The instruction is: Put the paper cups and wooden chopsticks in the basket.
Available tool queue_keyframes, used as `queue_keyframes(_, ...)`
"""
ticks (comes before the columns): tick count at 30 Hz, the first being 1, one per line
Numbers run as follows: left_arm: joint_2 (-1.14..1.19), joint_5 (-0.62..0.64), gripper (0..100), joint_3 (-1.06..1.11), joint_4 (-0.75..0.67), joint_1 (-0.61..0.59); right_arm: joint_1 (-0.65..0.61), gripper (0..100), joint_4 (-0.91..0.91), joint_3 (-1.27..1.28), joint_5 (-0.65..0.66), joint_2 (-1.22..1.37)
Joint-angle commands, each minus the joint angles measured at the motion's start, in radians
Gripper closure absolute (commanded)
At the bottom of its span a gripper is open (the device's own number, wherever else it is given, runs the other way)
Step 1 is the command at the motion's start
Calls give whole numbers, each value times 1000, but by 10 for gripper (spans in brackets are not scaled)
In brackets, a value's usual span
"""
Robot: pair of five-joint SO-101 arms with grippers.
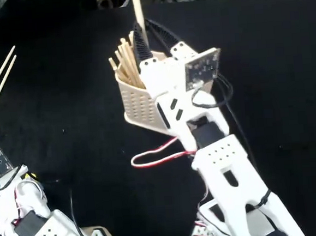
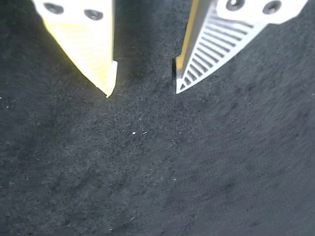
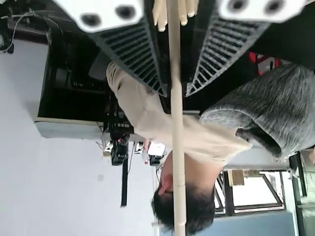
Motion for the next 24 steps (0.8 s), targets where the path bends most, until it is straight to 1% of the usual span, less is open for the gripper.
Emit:
queue_keyframes(1, -6, -9, 798, 18, -14, 12, -21, 921, 104, -59, -3, -16)
queue_keyframes(5, -6, -9, 798, 18, -14, 12, -21, 756, 301, -156, -3, -22)
queue_keyframes(7, -6, -9, 798, 18, -14, 12, -21, 717, 397, -225, -3, -22)
queue_keyframes(14, -6, -9, 798, 18, -14, 12, -17, 715, 681, -487, -8, -36)
queue_keyframes(19, -6, -9, 798, 18, -14, 12, -14, 715, 927, -633, -8, -134)
queue_keyframes(24, -6, -9, 798, 18, -15, 12, 66, 715, 1115, -693, -8, -229)
